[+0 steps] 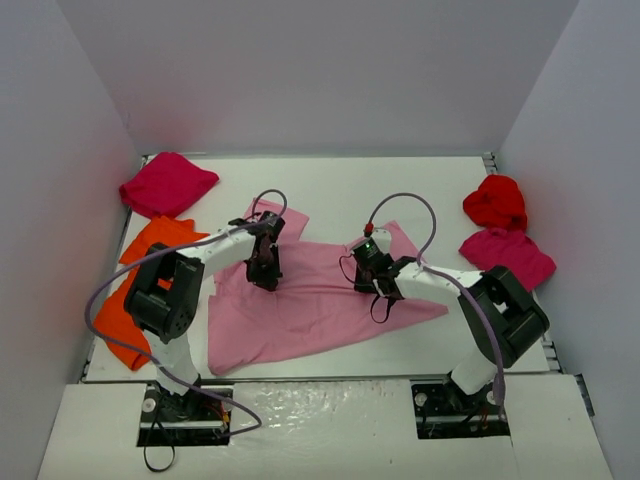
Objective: Fold and stack the t-shirts
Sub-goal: Fold the tshirt
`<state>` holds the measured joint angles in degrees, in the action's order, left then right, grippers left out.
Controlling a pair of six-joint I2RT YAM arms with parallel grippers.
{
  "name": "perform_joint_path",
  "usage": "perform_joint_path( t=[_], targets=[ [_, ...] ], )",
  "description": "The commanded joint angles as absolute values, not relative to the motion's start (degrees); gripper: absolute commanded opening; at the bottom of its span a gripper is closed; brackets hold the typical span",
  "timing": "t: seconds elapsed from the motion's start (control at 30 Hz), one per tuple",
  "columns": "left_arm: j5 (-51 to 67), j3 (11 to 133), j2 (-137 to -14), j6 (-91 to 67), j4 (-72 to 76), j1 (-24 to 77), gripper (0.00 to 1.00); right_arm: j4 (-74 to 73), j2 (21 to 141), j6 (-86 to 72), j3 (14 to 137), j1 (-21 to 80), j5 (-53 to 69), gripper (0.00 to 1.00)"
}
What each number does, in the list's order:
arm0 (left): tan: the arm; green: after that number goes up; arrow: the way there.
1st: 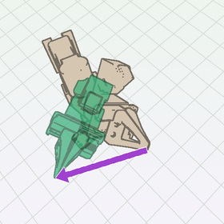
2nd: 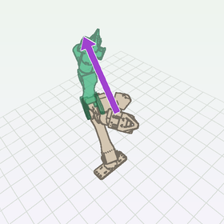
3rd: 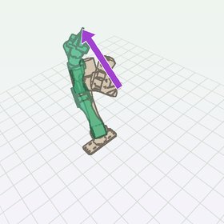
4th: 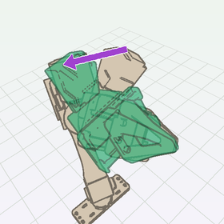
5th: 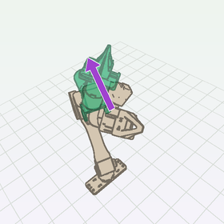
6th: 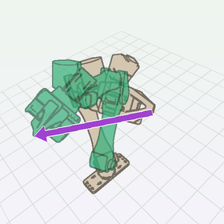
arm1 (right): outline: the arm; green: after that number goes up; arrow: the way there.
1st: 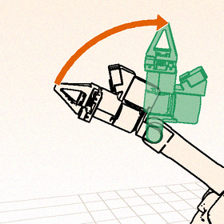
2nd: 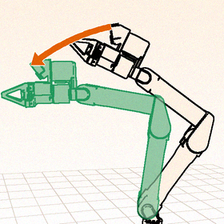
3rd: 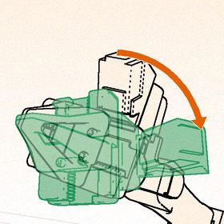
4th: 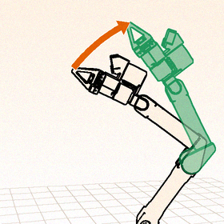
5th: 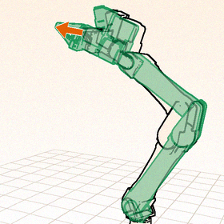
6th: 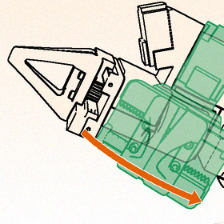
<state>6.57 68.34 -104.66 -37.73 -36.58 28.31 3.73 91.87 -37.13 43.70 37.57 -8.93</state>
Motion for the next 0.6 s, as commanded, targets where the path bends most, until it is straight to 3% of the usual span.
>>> perform_joint_path(
  t=[0.0,0.27,0.57],
  targets=[
    [4.6,62.4,-103.5,-41.4,-39.9,31.8,0.0,-9.2,90.9,-40.3,40.2,40.6,-9.2,0.0],
    [3.5,59.1,-101.6,-43.3,-37.5,34.3,0.0,-11.0,88.3,-42.7,38.7,43.4,-11.6,0.0],
    [-4.9,59.6,-91.1,-43.4,-34.9,34.3,0.0,-12.9,90.3,-39.5,48.4,43.4,-19.0,0.0]
  ],
)
